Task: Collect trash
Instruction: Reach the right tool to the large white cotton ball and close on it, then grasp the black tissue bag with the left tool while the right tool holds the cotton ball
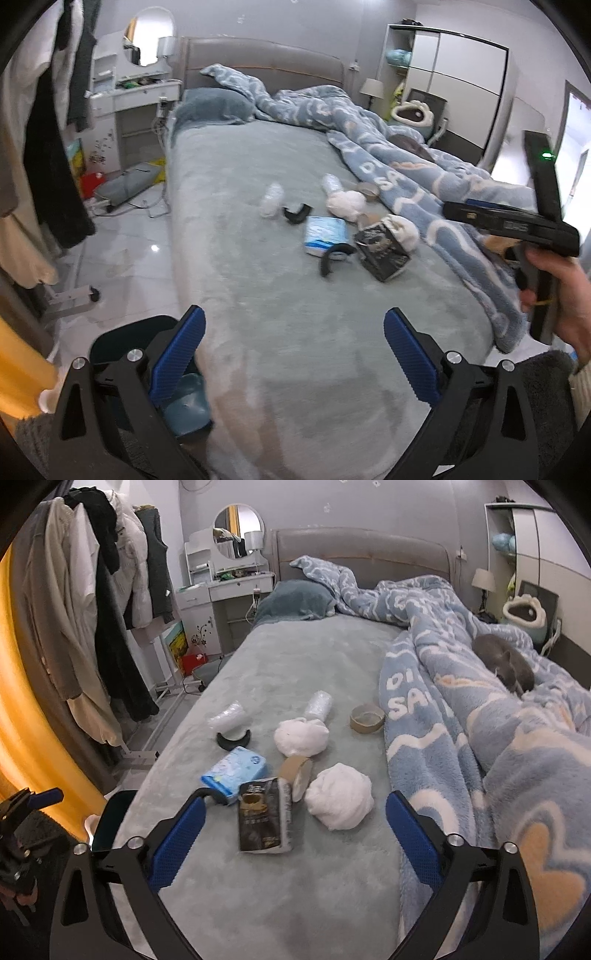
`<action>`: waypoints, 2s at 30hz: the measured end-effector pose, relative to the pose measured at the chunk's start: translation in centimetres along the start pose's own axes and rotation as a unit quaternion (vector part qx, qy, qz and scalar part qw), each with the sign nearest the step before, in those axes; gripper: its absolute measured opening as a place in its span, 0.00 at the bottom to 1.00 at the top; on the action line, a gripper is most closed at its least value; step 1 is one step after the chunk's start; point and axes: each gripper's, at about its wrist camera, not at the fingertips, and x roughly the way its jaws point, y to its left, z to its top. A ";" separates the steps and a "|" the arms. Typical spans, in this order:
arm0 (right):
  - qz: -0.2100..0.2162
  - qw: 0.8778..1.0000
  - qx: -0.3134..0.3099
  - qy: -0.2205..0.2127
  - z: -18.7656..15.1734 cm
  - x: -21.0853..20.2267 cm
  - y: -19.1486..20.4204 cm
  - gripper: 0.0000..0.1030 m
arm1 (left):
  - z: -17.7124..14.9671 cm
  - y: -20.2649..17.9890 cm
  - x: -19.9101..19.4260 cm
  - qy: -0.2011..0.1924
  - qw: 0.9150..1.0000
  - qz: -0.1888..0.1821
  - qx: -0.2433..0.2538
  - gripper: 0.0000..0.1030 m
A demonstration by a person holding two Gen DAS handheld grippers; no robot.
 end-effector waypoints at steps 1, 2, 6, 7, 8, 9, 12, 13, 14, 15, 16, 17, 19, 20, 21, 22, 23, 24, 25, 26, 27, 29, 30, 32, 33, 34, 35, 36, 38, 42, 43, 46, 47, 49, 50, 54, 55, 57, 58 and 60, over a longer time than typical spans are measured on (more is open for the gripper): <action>0.000 1.000 0.000 0.005 0.0 0.5 -0.3 0.85 | 0.1 -0.3 0.4 0.003 1.000 -0.007 0.000 0.95; -0.001 1.000 0.001 0.010 0.0 1.1 -0.7 0.85 | 0.2 -0.6 0.8 0.006 1.000 -0.016 -0.001 0.95; 0.005 0.999 0.005 0.031 -0.1 3.2 -2.1 0.82 | 0.3 -1.9 2.8 0.026 0.998 -0.063 -0.015 0.94; 0.006 0.999 0.006 0.036 -0.2 3.6 -2.4 0.80 | 0.3 -2.3 3.1 0.029 0.997 -0.072 -0.016 0.93; 0.008 0.999 0.008 0.041 -0.3 4.0 -2.7 0.79 | 0.3 -2.6 3.4 0.031 0.996 -0.078 -0.017 0.92; 0.012 0.999 0.012 0.045 -0.3 4.5 -3.2 0.77 | 0.4 -3.0 3.8 0.034 0.995 -0.089 -0.018 0.90; 0.034 0.997 0.037 0.056 -0.4 5.8 -4.5 0.74 | 0.6 -4.0 5.1 0.041 0.993 -0.109 -0.020 0.87; 0.039 0.997 0.042 0.058 -0.4 6.2 -4.8 0.74 | 0.7 -4.3 5.4 0.044 0.992 -0.114 -0.021 0.87; 0.042 0.996 0.046 0.061 -0.4 6.6 -5.0 0.74 | 0.7 -4.6 5.9 0.046 0.992 -0.119 -0.022 0.87; 0.046 0.996 0.049 0.065 -0.4 7.2 -5.4 0.74 | 0.8 -4.9 6.3 0.047 0.991 -0.121 -0.022 0.87; 0.048 0.995 0.053 0.070 -0.4 7.7 -5.7 0.73 | 0.9 -5.2 6.7 0.049 0.991 -0.121 -0.021 0.87; 0.050 0.995 0.055 0.073 -0.5 8.0 -5.8 0.73 | 0.9 -5.3 7.0 0.052 0.991 -0.120 -0.021 0.87; 0.053 0.994 0.054 0.080 -0.5 8.8 -6.2 0.73 | 0.9 -5.8 7.8 0.058 0.991 -0.120 -0.021 0.87; 0.053 0.994 0.052 0.083 -0.5 9.1 -6.3 0.73 | 0.9 -5.9 7.9 0.060 0.990 -0.122 -0.022 0.86; 0.054 0.994 0.049 0.085 -0.5 9.4 -6.4 0.72 | 0.8 -6.1 8.2 0.062 0.990 -0.123 -0.023 0.86; 0.056 0.994 0.049 0.086 -0.4 9.6 -6.5 0.71 | 0.9 -6.3 8.5 0.063 0.990 -0.125 -0.024 0.85; 0.058 0.993 0.050 0.087 -0.4 9.8 -6.6 0.70 | 0.9 -6.4 8.8 0.064 0.990 -0.125 -0.024 0.85; 0.063 0.993 0.051 0.088 -0.4 10.1 -6.8 0.70 | 0.9 -6.6 9.3 0.067 0.990 -0.125 -0.026 0.85; 0.067 0.992 0.053 0.089 -0.4 10.3 -6.9 0.70 | 0.9 -6.8 9.6 0.070 0.989 -0.125 -0.026 0.85; 0.071 0.992 0.054 0.090 -0.3 10.4 -7.0 0.70 | 0.9 -7.0 10.1 0.073 0.989 -0.123 -0.025 0.85; 0.077 0.991 0.055 0.093 -0.4 10.8 -7.1 0.70 | 0.9 -7.2 10.3 0.075 0.989 -0.121 -0.025 0.85; 0.083 0.990 0.053 0.103 -0.4 11.4 -7.2 0.68 | 1.0 -7.6 11.1 0.077 0.990 -0.118 -0.028 0.85; 0.085 0.989 0.052 0.105 -0.4 11.6 -7.2 0.65 | 1.1 -7.7 11.4 0.079 0.990 -0.117 -0.030 0.85; 0.095 0.989 0.053 0.104 -0.4 11.6 -7.3 0.60 | 1.2 -8.0 11.9 0.081 0.990 -0.114 -0.032 0.85; 0.098 0.988 0.054 0.102 -0.3 11.6 -7.3 0.57 | 1.3 -8.1 12.2 0.082 0.990 -0.112 -0.033 0.85; 0.100 0.989 0.054 0.100 -0.3 11.4 -7.4 0.54 | 1.4 -8.3 12.6 0.085 0.990 -0.108 -0.032 0.85; 0.100 0.989 0.052 0.098 -0.2 11.3 -7.4 0.53 | 1.4 -8.4 12.8 0.086 0.990 -0.106 -0.032 0.85; 0.098 0.989 0.048 0.096 -0.2 11.1 -7.3 0.51 | 1.5 -8.5 13.2 0.086 0.990 -0.103 -0.032 0.85; 0.094 0.991 0.041 0.091 -0.3 10.7 -7.2 0.50 | 1.7 -8.6 13.8 0.087 0.990 -0.101 -0.037 0.85; 0.083 0.993 0.032 0.077 -0.1 9.9 -7.3 0.50 | 2.4 -9.1 15.2 0.084 0.991 -0.094 -0.039 0.85; 0.078 0.994 0.030 0.072 0.0 9.6 -7.4 0.50 | 2.5 -9.2 15.4 0.082 0.991 -0.092 -0.040 0.85; 0.066 0.996 0.024 0.055 0.2 8.6 -7.6 0.50 | 2.8 -9.3 16.3 0.081 0.992 -0.084 -0.047 0.85; 0.064 0.996 0.025 0.051 0.3 8.4 -7.7 0.50 | 2.9 -9.3 16.7 0.084 0.992 -0.079 -0.050 0.85; 0.062 0.997 0.029 0.037 0.5 8.0 -7.9 0.50 | 3.0 -9.5 17.3 0.087 0.992 -0.071 -0.049 0.85; 0.061 0.997 0.029 0.034 0.5 7.8 -8.0 0.50 | 3.1 -9.6 17.6 0.089 0.993 -0.067 -0.048 0.85; 0.055 0.998 0.018 0.022 0.6 7.3 -7.8 0.50 | 3.7 -9.8 18.5 0.088 0.993 -0.060 -0.053 0.84; 0.054 0.998 0.017 0.021 0.6 7.2 -7.7 0.50 | 3.8 -9.8 18.7 0.089 0.993 -0.058 -0.056 0.83; 0.052 0.998 0.015 0.021 0.5 7.2 -7.7 0.50 | 4.1 -9.6 19.2 0.092 0.993 -0.052 -0.061 0.80; 0.051 0.998 0.015 0.021 0.5 7.3 -7.7 0.50 | 4.2 -9.6 19.3 0.094 0.992 -0.050 -0.063 0.79; 0.051 0.998 0.015 0.022 0.6 7.3 -7.7 0.50 | 4.3 -9.5 19.6 0.095 0.992 -0.050 -0.065 0.74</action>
